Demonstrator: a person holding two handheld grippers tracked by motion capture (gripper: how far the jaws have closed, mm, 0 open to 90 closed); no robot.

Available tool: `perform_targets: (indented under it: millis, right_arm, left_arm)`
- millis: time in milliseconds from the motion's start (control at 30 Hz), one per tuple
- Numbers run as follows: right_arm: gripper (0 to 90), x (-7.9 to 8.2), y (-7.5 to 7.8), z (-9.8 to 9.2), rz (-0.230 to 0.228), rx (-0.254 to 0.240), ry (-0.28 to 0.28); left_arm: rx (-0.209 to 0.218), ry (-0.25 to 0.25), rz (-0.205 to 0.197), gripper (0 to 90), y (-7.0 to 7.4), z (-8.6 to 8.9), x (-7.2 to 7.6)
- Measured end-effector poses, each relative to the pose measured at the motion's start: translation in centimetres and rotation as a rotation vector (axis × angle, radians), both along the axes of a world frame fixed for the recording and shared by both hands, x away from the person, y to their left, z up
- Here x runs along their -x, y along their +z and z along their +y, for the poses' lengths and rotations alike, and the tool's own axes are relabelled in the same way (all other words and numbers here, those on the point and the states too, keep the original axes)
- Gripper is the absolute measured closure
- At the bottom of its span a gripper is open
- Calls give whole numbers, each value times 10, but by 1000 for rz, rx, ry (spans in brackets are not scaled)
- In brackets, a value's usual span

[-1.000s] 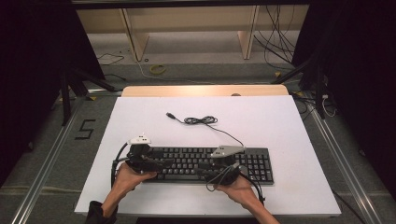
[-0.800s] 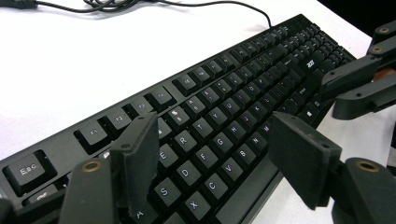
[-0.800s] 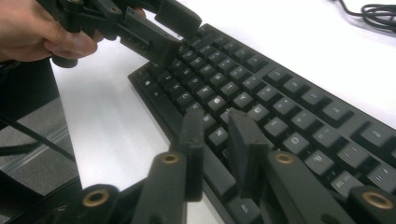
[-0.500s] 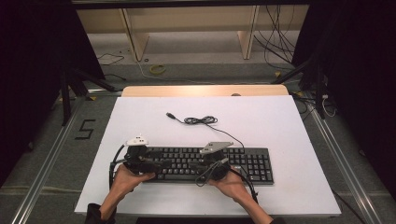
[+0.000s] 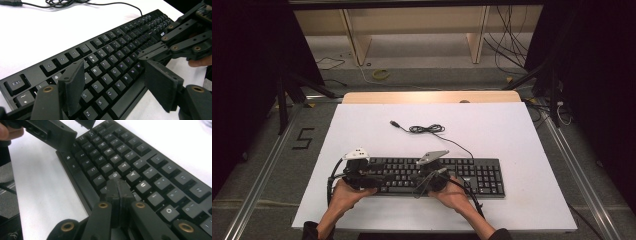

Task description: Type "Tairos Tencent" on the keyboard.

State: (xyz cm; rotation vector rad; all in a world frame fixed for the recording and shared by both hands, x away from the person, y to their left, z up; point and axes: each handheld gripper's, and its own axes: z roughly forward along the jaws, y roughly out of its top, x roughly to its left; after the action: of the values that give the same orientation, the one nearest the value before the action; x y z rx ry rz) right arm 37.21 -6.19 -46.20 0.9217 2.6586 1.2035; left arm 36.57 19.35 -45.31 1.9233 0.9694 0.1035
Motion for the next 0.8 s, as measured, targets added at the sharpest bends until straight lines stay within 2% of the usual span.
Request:
perform_targets:
  millis: [367, 800]
  right_arm:
    - [900, -2, -6, 6, 15, 35, 7]
    - [900, -3, -11, 8, 17, 52, 9]
  left_arm:
    - [8, -5, -3, 317, -2, -1, 5]
    - [14, 1, -8, 315, -3, -1, 7]
